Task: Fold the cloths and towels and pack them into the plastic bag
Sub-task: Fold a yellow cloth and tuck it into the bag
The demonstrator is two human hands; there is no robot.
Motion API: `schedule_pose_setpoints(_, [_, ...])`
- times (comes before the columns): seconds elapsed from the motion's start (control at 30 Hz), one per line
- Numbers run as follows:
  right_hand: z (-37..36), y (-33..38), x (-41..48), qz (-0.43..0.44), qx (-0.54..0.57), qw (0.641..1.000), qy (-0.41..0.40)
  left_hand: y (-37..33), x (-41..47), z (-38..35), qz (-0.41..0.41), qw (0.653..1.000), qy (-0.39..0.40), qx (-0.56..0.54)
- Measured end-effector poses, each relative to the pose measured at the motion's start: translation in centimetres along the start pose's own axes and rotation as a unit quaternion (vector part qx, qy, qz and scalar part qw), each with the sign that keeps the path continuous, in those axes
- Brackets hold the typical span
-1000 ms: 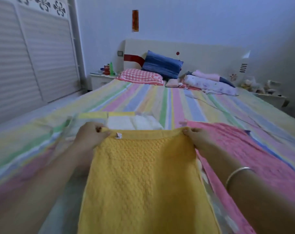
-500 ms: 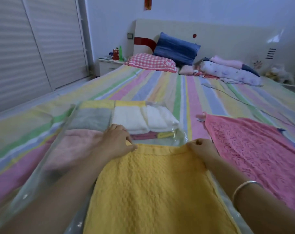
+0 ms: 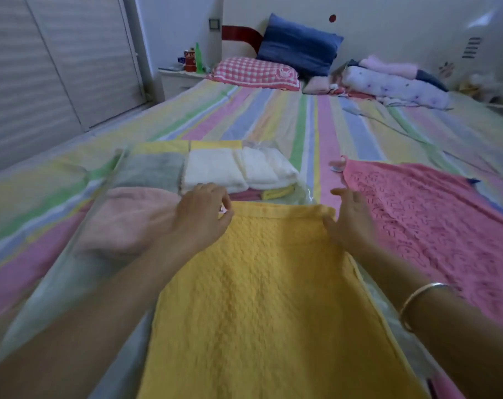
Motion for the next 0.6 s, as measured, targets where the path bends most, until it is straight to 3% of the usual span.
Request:
schedule_pose_setpoints(0.2, [1.7,7.1,-14.9,0.291,-0.063,0.953,0.064,-6.9,-16.2,0.7,-0.103,0.969,0.163,-0.156])
schedule_pose_setpoints(0.43, [2.0,6.3,-24.8,0.380,-0.028,0.910,0.165,-6.6,-23.8,-1.0,-0.181,0.964,0.154,-0.120])
schedule_pose_setpoints(0.6, [3.2,4.8,-25.8,0.367,-0.060,0.918,0.137,-6.2,-25.0,-0.8,-0.192,0.969,0.140,-0.069])
Point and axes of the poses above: each hand's wrist, its own x-axis towards the middle knuckle, its own z-axis out of the back of the hand, y = z × x, the point moved 7 cm from there along x, towards the middle knuckle, and after that the axes turned 7 degrees about z, right-handed, at the moved point
